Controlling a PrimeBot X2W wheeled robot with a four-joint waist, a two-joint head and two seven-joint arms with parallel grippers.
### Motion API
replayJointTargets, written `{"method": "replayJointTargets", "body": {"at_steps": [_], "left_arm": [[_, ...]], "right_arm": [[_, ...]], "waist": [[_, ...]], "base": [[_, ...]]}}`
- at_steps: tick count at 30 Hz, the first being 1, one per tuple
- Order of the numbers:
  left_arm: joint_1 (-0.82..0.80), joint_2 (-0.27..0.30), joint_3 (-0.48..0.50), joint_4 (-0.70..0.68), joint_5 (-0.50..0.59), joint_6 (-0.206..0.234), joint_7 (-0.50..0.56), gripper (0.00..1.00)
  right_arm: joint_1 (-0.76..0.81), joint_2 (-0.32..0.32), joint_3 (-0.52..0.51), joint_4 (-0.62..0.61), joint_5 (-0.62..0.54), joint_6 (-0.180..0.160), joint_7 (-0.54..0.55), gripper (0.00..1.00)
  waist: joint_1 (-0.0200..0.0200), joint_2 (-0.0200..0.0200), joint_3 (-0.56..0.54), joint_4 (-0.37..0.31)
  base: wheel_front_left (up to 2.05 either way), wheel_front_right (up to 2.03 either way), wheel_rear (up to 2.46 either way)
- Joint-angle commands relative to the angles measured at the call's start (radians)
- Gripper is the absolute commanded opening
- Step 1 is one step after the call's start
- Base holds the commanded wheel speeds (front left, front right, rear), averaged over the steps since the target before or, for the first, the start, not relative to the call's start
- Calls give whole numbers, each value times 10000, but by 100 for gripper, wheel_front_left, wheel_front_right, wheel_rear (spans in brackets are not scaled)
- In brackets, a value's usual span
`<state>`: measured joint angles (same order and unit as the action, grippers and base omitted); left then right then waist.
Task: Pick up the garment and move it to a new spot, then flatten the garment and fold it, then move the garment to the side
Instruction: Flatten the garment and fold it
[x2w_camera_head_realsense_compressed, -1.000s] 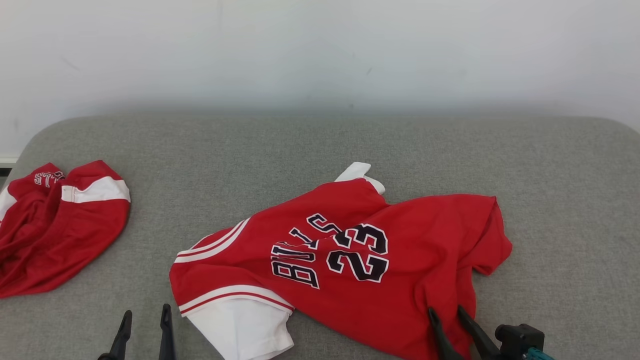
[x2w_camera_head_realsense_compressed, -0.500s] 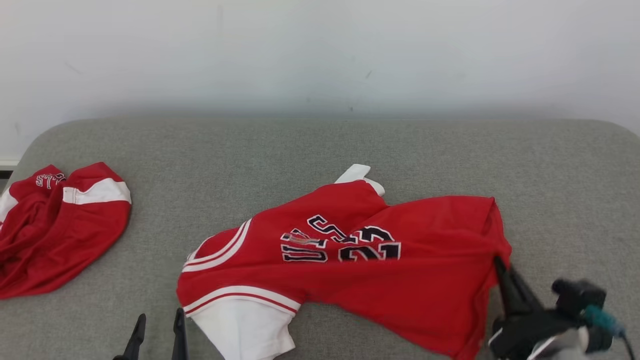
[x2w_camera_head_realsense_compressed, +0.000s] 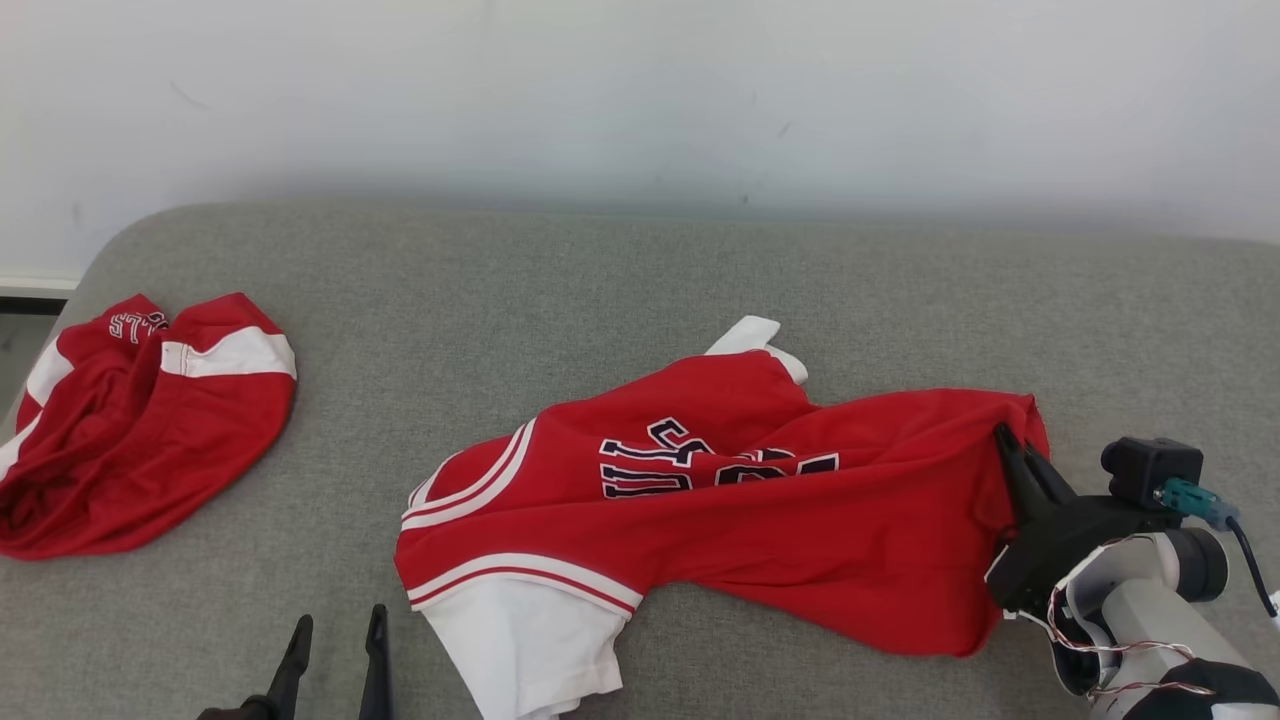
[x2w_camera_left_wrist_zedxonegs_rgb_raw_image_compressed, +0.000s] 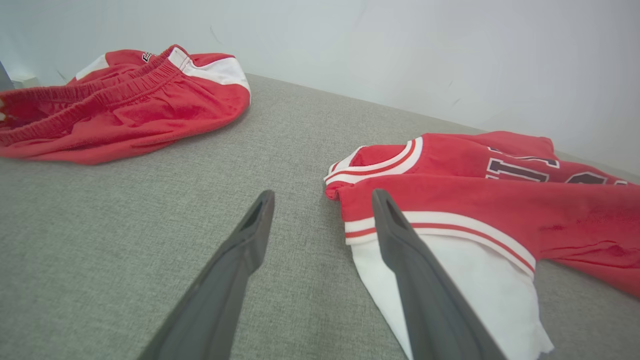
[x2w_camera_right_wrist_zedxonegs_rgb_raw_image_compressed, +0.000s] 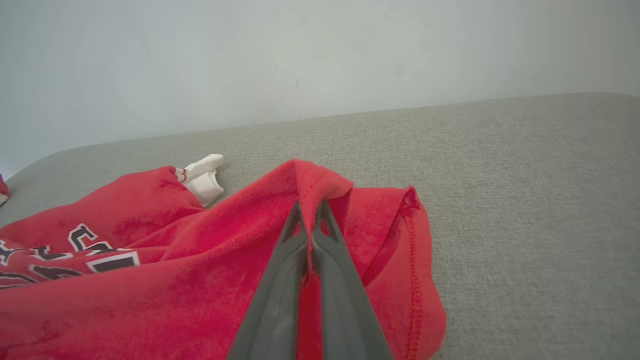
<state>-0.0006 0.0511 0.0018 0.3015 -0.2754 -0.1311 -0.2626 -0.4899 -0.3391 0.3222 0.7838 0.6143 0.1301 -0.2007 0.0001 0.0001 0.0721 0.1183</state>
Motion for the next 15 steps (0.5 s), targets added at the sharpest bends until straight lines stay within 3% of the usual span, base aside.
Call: {"method": "replayJointTargets", "body": {"at_steps": [1,9,15], "left_arm": [[31,-13,3,35,-28,12,-33,100],[240,-14,98,21,-99,12,-33,100],[242,-12,175,-149,-72,12,-33,100]], "right_arm": [[-96,7,22,233,70,16,-199,98],[755,-170,13,133,261,16,-639,100],[2376,-92,-1122,-1815,-303,16,-651,100]], "waist": [[-1,-1,-84,-1],[-1,-1,-331,-320],[-1,-1,-259,-603]], "base": [[0,0,0],[0,0,0],[0,0,0]]}}
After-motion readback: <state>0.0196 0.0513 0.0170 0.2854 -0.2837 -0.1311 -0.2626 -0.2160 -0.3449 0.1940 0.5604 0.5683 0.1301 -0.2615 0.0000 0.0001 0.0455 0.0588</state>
